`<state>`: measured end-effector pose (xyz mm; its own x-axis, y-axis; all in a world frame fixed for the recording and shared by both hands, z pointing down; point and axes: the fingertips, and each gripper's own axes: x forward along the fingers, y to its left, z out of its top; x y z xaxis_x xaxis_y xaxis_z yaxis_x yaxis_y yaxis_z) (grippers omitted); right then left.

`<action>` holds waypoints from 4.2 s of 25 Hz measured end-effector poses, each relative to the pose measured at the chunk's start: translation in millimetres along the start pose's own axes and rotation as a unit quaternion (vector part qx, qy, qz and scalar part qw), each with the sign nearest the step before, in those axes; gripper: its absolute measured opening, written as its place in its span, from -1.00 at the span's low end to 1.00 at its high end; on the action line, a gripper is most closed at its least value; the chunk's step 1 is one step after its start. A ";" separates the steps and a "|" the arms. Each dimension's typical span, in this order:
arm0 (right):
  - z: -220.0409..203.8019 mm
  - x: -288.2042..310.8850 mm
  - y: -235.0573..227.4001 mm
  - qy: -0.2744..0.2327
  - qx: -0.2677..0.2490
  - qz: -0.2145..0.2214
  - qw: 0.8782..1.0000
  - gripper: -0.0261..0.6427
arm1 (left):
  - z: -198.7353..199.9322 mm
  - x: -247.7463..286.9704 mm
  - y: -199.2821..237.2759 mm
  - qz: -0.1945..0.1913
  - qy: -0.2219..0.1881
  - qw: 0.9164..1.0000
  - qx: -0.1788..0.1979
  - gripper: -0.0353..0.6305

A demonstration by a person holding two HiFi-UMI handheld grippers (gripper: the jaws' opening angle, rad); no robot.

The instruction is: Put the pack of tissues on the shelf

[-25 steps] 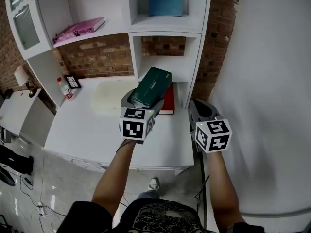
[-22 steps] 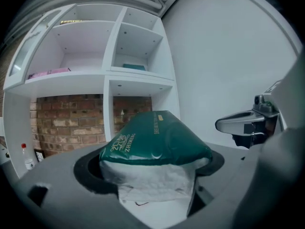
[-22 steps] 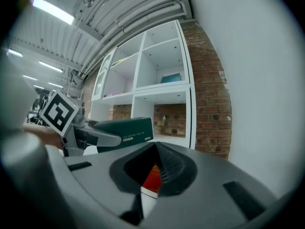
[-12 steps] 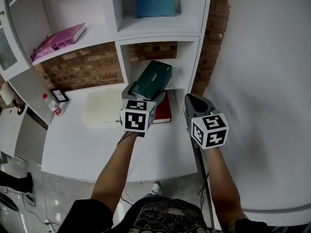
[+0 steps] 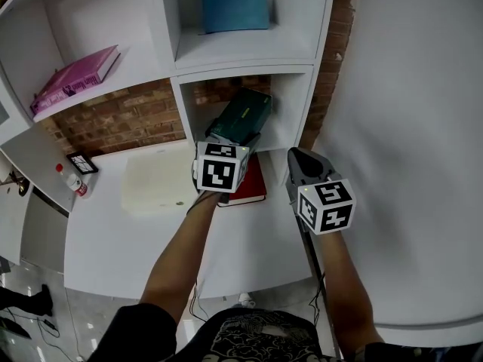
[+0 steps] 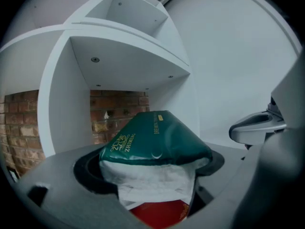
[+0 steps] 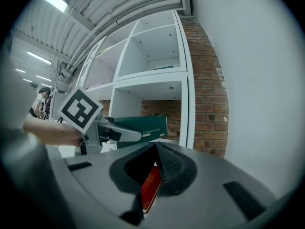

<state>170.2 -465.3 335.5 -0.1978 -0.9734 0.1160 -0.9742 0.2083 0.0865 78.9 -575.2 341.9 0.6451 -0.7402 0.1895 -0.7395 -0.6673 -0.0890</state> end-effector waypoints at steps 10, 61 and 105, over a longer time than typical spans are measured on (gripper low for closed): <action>3.8 23.7 -1.0 0.000 0.004 -0.011 1.000 -0.91 | -6.6 40.7 16.3 -0.015 0.022 1.000 0.001 0.51; 10.3 22.6 5.6 -0.011 0.008 0.034 0.999 -0.91 | -2.1 23.7 11.3 -0.006 0.041 0.999 -0.014 0.57; 25.9 -35.9 27.4 -0.055 -0.017 0.135 0.989 -0.91 | -15.8 -157.3 -3.1 0.145 -0.033 0.988 -0.026 -0.89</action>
<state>147.8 -427.1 308.1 -0.4618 -0.8864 0.0317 -0.8809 0.4625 0.1003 -23.3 -455.4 327.9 0.4136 -0.9050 0.0993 -0.9033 -0.4216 -0.0801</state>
